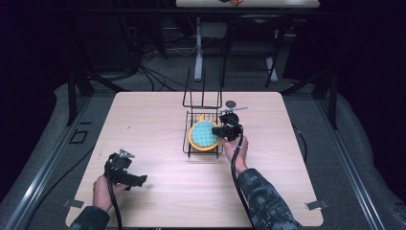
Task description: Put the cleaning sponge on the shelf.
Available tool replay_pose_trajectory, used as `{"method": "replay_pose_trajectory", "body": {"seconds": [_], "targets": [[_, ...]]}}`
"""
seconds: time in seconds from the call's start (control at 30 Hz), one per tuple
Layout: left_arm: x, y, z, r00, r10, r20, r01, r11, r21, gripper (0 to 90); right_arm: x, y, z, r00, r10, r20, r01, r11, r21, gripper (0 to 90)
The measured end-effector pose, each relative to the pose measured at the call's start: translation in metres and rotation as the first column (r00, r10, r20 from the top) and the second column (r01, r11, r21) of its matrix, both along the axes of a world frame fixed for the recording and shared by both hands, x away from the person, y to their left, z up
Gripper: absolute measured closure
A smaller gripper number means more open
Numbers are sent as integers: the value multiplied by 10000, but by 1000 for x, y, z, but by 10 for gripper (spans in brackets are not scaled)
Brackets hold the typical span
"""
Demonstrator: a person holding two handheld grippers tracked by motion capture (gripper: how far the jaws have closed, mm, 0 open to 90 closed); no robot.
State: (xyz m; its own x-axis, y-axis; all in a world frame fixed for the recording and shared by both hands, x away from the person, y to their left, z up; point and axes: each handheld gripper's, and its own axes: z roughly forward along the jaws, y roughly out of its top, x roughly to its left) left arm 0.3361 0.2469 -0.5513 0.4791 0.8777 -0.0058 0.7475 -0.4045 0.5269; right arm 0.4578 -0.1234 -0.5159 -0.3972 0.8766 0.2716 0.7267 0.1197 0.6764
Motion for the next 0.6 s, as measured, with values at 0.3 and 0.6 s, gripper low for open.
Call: {"method": "replay_pose_trajectory", "body": {"seconds": [0.3,0.6], "targets": [[0,-1,0,10000,5,-11,-5,10000,-32,1,-1,0,-4,9997,-192,-127,192,9998,23,799],[0,-1,0,10000,-22,-26,21,10000,-18,1,-3,-2,-4,9994,-67,-354,74,9997,215,723]]}}
